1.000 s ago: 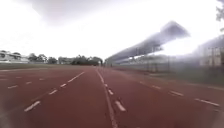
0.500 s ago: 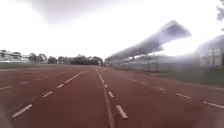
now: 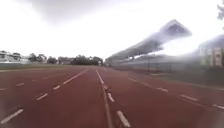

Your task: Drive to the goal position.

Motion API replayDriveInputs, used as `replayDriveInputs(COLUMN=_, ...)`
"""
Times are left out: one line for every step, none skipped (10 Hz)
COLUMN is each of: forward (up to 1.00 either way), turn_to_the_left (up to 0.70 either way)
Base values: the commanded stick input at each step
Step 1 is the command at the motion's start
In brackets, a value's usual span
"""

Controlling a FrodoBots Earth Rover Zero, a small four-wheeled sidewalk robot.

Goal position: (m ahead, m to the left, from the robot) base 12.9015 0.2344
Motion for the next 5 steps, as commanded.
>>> replayDriveInputs(forward=0.45, turn_to_the_left=0.00)
replayDriveInputs(forward=0.45, turn_to_the_left=0.00)
replayDriveInputs(forward=0.45, turn_to_the_left=0.00)
replayDriveInputs(forward=0.45, turn_to_the_left=0.00)
replayDriveInputs(forward=0.45, turn_to_the_left=0.00)
